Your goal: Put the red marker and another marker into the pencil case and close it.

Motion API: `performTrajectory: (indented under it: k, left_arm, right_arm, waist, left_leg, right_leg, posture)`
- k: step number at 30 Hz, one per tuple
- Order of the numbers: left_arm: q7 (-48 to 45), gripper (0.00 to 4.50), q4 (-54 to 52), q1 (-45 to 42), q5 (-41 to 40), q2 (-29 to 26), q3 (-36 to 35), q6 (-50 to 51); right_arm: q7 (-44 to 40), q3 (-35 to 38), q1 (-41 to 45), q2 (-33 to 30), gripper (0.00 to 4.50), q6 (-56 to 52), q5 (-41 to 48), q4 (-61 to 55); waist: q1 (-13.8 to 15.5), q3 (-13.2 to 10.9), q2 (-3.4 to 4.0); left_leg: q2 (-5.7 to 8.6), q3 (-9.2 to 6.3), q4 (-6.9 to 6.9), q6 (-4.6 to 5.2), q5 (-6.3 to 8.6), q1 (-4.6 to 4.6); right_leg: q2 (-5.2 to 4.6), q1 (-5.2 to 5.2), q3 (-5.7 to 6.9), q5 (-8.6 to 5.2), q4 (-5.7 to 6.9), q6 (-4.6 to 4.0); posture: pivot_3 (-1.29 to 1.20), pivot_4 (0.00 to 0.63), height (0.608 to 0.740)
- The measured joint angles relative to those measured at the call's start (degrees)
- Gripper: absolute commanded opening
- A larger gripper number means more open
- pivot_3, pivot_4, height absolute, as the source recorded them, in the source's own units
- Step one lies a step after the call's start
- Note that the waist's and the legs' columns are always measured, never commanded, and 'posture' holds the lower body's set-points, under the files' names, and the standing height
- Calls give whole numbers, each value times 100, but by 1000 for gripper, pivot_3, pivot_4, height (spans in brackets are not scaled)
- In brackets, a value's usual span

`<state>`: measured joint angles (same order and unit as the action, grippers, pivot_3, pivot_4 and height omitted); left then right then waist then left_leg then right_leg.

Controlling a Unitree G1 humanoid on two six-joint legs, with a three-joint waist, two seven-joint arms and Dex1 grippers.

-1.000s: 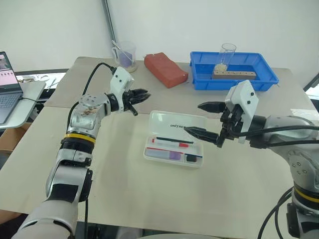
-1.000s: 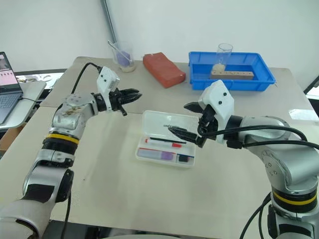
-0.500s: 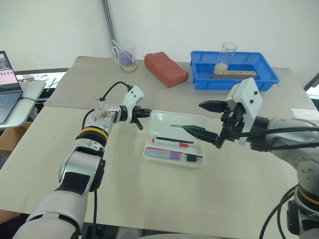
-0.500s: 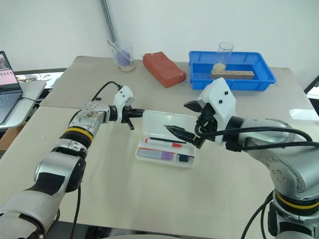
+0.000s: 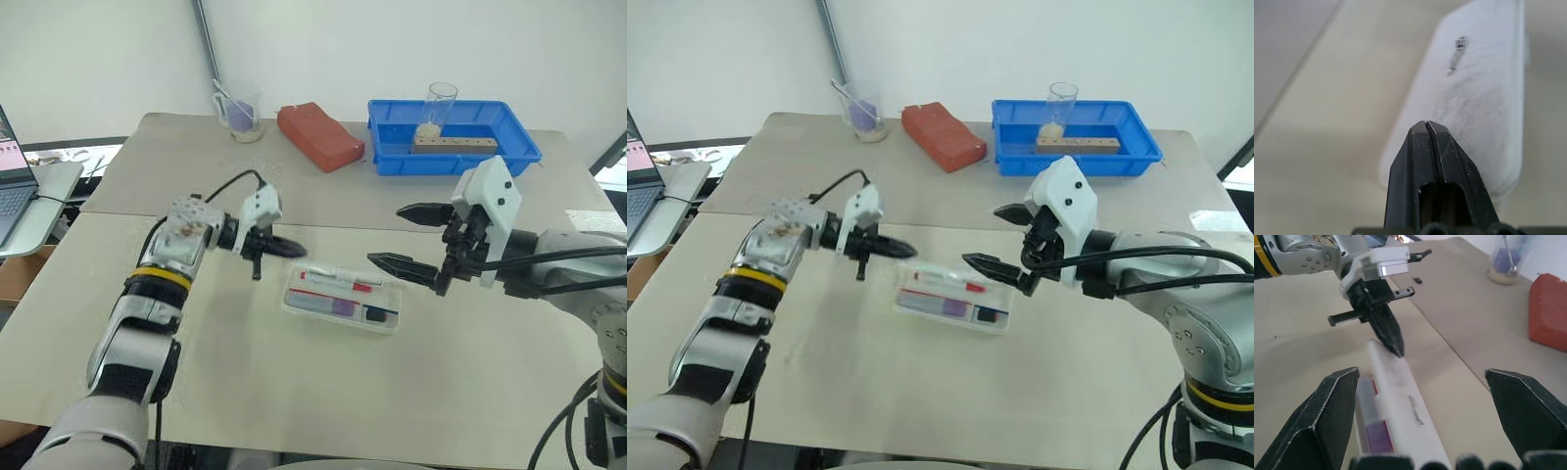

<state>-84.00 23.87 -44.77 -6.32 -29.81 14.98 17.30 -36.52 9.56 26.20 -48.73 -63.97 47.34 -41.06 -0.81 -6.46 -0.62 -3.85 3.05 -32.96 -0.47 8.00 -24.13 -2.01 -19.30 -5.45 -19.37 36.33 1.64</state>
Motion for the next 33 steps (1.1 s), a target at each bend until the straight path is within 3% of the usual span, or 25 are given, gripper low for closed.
performTrajectory:
  k: [7, 15, 18, 25, 28, 33]
  left_arm:
    - [574, 50, -1108, 747, 476, -95, 514, -317]
    - [1001, 50, -1233, 747, 792, -89, 708, -816]
    - [936, 896, -1306, 772, 558, -175, 565, -599]
    - [1123, 4364, -2254, 1161, -472, -978, -901, 273]
    - [1230, 4439, -2647, 1755, -712, -1452, -1431, 575]
    - [1749, 4439, -3238, 2358, -927, -1603, -2015, 888]
  right_arm:
    - [-327, -598, -484, -341, 4500, 481, -510, 203]
    - [-552, -919, -870, -364, 4500, 1038, -1079, 493]
    - [-686, -897, -933, -386, 4500, 1151, -1135, 569]
    - [-1229, -555, -1321, -678, 4500, 1697, -1269, 972]
    - [-1537, -400, -1486, -723, 4500, 2224, -1512, 1612]
    - [-1842, -253, -1599, -722, 4500, 2759, -1671, 2136]
  waist:
    - [24, 4, -1]
    - [19, 15, 2]
    - [8, 18, 8]
    - [-18, 7, -4]
    - [-20, 5, -4]
    - [39, 4, -8]
  left_leg:
    - [2, -3, -10, 1, 0, 5]
    - [4, 1, -13, 1, 0, 15]
    - [3, 0, -11, 1, 0, 5]
    - [-5, 1, -5, 2, 1, 14]
    - [-6, 5, 0, 1, 1, 33]
    - [-4, 16, -1, 1, 1, 35]
  right_leg:
    - [-5, 14, 0, 0, -4, 0]
    - [-5, 19, -3, -1, 0, 1]
    - [-3, 9, -3, -1, -1, 1]
    - [4, 15, -6, -1, -6, 2]
    - [2, 22, -7, -1, -2, 2]
    - [-14, 18, -1, -1, -12, 1]
  posture:
    - [0, 150, 740]
    - [0, 150, 740]
    - [0, 150, 740]
    - [0, 150, 740]
    - [0, 150, 740]
    - [0, 150, 740]
